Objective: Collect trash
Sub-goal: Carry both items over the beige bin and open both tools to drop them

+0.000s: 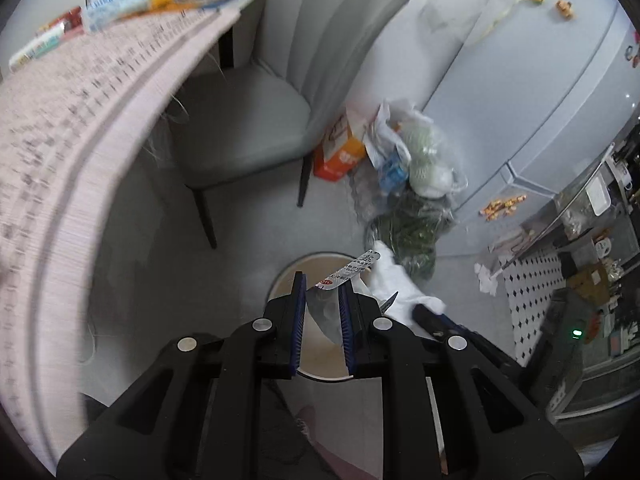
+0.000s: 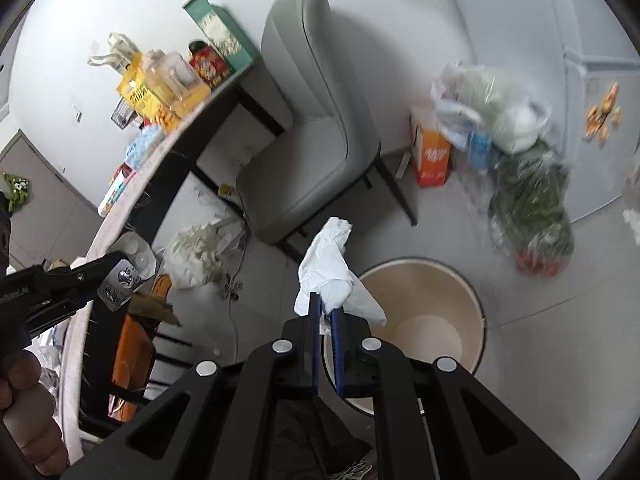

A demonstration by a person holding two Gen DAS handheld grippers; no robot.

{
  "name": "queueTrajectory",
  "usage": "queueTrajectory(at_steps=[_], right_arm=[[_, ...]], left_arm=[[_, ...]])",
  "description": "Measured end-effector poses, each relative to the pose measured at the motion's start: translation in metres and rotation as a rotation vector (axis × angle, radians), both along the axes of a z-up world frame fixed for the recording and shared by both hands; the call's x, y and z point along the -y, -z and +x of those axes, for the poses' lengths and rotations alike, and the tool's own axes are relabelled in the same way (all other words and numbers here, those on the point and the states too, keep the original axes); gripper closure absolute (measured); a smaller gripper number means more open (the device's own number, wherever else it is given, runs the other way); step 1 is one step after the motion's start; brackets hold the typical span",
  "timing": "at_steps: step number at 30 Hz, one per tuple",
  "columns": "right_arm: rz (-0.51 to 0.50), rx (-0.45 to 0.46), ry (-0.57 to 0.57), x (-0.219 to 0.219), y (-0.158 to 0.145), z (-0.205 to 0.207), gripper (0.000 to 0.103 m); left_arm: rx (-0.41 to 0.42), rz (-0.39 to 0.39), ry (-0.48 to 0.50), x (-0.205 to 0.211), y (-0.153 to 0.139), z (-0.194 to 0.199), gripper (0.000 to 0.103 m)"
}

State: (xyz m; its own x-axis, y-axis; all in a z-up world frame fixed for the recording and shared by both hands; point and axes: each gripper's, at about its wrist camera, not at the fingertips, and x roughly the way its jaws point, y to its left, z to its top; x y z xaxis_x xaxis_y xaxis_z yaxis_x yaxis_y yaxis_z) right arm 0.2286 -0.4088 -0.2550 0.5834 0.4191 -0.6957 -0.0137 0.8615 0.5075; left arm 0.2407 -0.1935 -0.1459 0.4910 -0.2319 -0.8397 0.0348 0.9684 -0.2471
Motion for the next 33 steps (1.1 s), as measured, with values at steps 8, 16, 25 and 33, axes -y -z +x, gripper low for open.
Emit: queueTrajectory(at_steps=[8, 16, 25, 33], right_arm=[[0.023, -0.049, 0.069, 0.039, 0.027, -0.005, 0.049], [-0.005, -0.081, 0.127, 0.074, 0.023, -0.022, 0.047], [-0.026, -0.051, 0.114, 0.060, 0.001, -0.027, 0.039], [-0.093, 0.044, 0.109, 0.022, -0.049, -0.030, 0.024]], left_arm=[[-0.081, 0.007, 0.019, 0.025, 0.042, 0.023, 0.087], [-0.127, -0.018, 0.145, 0.068, 0.065, 0.036, 0.044], [-0.022, -0.026, 0.062, 0.040, 0.032, 0.032, 0.020], [0.135, 0.046, 0.018, 0.000, -0.026, 0.002, 0.019]])
